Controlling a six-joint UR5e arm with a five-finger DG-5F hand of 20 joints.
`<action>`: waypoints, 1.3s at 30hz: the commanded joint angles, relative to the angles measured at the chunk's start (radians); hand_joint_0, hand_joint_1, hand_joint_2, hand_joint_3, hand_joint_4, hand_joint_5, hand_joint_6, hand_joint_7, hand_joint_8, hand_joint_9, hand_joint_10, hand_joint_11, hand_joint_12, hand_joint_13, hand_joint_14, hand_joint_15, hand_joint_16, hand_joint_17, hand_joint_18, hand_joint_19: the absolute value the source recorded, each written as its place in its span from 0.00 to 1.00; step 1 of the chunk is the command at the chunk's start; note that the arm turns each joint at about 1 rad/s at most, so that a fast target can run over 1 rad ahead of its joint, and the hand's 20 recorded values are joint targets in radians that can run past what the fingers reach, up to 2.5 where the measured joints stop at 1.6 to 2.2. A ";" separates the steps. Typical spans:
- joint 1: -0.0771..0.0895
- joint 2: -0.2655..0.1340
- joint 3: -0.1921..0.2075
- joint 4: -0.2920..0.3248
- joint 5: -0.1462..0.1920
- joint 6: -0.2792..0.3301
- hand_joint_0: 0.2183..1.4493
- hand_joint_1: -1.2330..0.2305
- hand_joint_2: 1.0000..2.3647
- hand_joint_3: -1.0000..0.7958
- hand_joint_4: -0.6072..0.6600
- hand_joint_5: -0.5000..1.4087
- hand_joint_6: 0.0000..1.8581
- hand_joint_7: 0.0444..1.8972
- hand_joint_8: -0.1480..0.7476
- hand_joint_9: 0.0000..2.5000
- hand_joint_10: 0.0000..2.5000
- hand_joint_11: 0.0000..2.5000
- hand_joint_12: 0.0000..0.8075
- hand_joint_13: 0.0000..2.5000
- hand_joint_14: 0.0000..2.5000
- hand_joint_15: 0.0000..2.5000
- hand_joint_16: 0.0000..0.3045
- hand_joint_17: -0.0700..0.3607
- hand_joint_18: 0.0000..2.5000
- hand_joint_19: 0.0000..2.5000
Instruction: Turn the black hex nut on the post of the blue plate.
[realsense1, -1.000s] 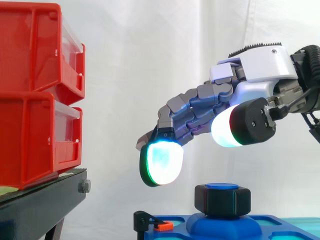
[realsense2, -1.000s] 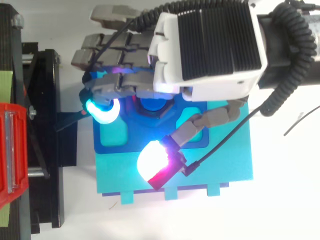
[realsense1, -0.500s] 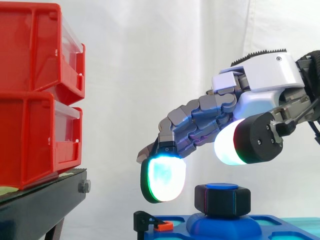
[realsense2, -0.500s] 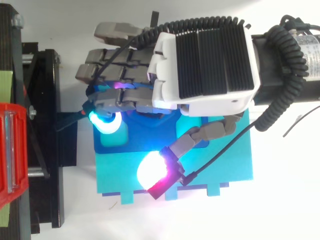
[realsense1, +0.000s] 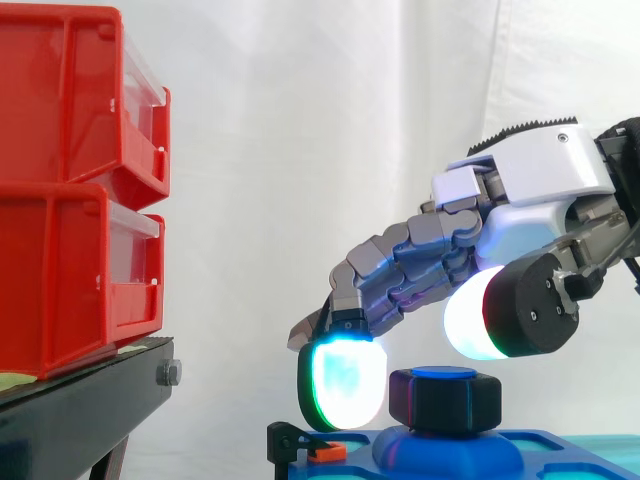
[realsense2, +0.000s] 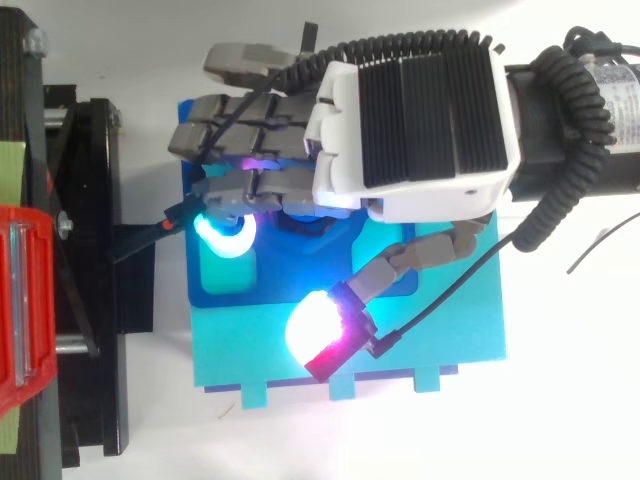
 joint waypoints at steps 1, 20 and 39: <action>-0.003 0.000 -0.002 -0.003 -0.001 0.000 0.19 0.53 0.00 0.28 0.65 0.16 0.27 0.53 0.46 0.12 0.00 0.00 0.48 0.09 0.00 0.00 0.20 0.48 0.04 0.06; -0.059 0.000 -0.002 -0.012 -0.078 0.000 0.19 0.53 0.00 0.28 0.65 0.16 0.27 0.53 0.46 0.12 0.00 0.00 0.48 0.09 0.00 0.00 0.20 0.48 0.04 0.06; -0.125 0.000 -0.002 -0.001 -0.170 -0.005 0.19 0.53 0.00 0.28 0.65 0.16 0.27 0.53 0.46 0.12 0.00 0.00 0.48 0.09 0.00 0.00 0.20 0.48 0.04 0.06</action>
